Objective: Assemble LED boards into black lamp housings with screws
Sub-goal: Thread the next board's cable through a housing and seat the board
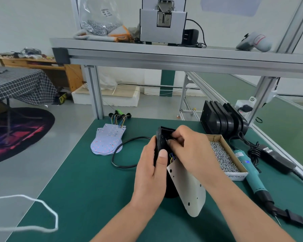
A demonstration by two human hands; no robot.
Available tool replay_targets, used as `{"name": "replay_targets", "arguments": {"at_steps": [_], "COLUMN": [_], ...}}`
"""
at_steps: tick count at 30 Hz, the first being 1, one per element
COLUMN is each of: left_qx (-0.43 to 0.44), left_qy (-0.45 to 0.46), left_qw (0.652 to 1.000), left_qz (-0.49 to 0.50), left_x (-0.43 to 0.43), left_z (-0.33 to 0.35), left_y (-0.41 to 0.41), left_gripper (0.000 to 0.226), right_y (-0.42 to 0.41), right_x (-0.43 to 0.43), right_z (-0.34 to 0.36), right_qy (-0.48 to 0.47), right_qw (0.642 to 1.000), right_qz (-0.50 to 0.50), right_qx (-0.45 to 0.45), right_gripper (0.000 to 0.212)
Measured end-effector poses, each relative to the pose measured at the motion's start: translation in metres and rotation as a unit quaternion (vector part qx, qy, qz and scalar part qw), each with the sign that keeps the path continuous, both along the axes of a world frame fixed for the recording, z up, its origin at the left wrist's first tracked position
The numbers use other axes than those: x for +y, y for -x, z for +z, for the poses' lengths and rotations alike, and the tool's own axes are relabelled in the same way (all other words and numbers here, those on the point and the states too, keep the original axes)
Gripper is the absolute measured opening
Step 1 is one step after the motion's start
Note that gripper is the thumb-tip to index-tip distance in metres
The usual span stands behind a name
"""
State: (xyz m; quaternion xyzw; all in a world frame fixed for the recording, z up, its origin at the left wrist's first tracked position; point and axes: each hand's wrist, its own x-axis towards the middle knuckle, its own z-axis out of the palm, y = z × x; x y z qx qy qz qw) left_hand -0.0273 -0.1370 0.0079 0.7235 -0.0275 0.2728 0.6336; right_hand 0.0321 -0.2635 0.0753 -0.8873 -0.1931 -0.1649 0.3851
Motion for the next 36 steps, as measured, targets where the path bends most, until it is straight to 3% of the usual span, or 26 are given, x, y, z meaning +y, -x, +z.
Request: {"name": "replay_targets", "arguments": {"at_steps": [11,17,23,30,36], "left_qx": [-0.016,-0.016,-0.024,-0.018,-0.013], "left_qy": [-0.007,0.006,0.022,0.002,0.017], "left_qw": [1.0,1.0,0.999,1.0,1.0], "left_qz": [-0.012,-0.007,-0.005,-0.009,-0.012], "left_x": [-0.004,-0.007,-0.009,-0.008,-0.011], "left_z": [0.001,0.003,0.003,-0.002,-0.002], "left_y": [0.003,0.003,0.003,0.002,0.003], "left_gripper": [0.036,0.04,0.04,0.043,0.038], "right_y": [0.001,0.003,0.003,0.005,0.006], "right_x": [-0.007,-0.004,-0.003,-0.008,-0.018], "right_z": [0.005,-0.003,-0.011,-0.005,-0.002], "right_qy": [0.046,-0.009,-0.059,-0.052,0.034], "right_qw": [0.998,1.0,0.997,0.998,0.996], "right_qz": [0.04,-0.014,-0.046,0.008,0.073], "right_qx": [0.011,-0.021,-0.037,-0.023,0.029], "right_gripper": [0.014,0.003,0.015,0.017,0.022]}}
